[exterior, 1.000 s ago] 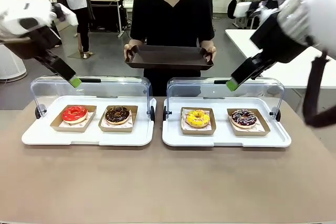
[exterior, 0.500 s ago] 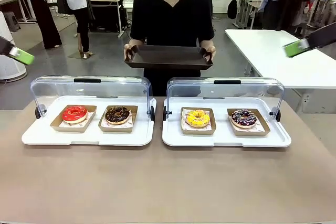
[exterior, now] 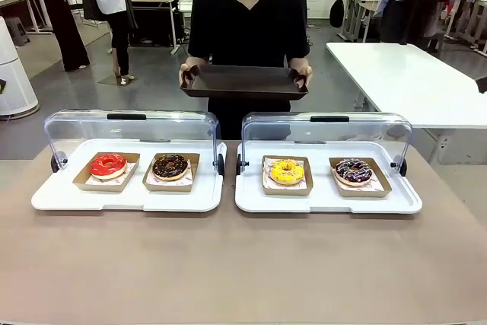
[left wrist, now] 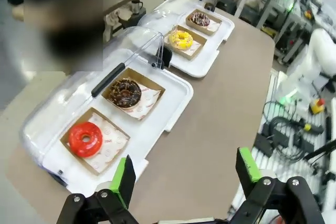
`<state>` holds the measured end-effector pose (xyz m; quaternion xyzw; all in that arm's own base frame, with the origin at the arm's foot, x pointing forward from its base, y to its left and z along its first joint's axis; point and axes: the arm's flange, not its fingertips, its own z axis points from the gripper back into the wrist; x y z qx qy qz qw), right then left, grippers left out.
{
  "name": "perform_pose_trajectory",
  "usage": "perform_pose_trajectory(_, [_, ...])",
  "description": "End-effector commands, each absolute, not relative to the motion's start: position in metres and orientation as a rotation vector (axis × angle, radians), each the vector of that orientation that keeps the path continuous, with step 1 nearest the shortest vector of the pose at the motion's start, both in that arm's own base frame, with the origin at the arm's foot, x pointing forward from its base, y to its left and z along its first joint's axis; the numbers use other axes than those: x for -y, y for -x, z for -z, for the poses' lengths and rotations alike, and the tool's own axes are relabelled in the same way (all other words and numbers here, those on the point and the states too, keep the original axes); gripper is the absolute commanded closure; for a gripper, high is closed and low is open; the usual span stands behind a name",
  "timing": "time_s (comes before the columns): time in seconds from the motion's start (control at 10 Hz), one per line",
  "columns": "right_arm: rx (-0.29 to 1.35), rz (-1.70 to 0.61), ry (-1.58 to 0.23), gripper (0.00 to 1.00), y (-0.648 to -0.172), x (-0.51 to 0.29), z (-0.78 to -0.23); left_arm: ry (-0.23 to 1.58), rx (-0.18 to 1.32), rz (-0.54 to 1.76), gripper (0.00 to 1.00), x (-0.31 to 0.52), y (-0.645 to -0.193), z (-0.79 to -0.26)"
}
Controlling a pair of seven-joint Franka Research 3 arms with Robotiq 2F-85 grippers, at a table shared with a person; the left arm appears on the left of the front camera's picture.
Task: Provide the desired donut to the person.
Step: Pick up and lift the Paper togo box containing the Donut pointed at by the person.
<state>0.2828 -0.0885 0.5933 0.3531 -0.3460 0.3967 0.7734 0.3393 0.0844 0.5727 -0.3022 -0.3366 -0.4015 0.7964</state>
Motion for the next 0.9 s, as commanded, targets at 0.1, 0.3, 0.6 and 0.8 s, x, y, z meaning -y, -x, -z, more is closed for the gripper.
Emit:
perform_pose_trajectory(0.1, [0.747, -0.837, -0.811, 0.00, -0.295, 0.111, -0.584, 0.556, 0.813, 0.970, 0.00, -0.094, -0.326, -0.561])
perform_pose_trajectory(0.3, [0.775, -0.815, -0.820, 0.00, -0.294, 0.120, -0.582, 0.560, 0.811, 0.951, 0.00, -0.107, -0.329, -0.562])
perform_pose_trajectory(0.6, [0.766, -0.798, -0.812, 0.00, -0.293, 0.122, -0.579, 0.582, 0.790, 0.928, 0.00, -0.108, -0.324, -0.552])
perform_pose_trajectory(0.8, [0.766, -0.798, -0.812, 0.00, -0.293, 0.122, -0.579, 0.549, 0.789, 0.930, 0.00, -0.115, -0.324, -0.561])
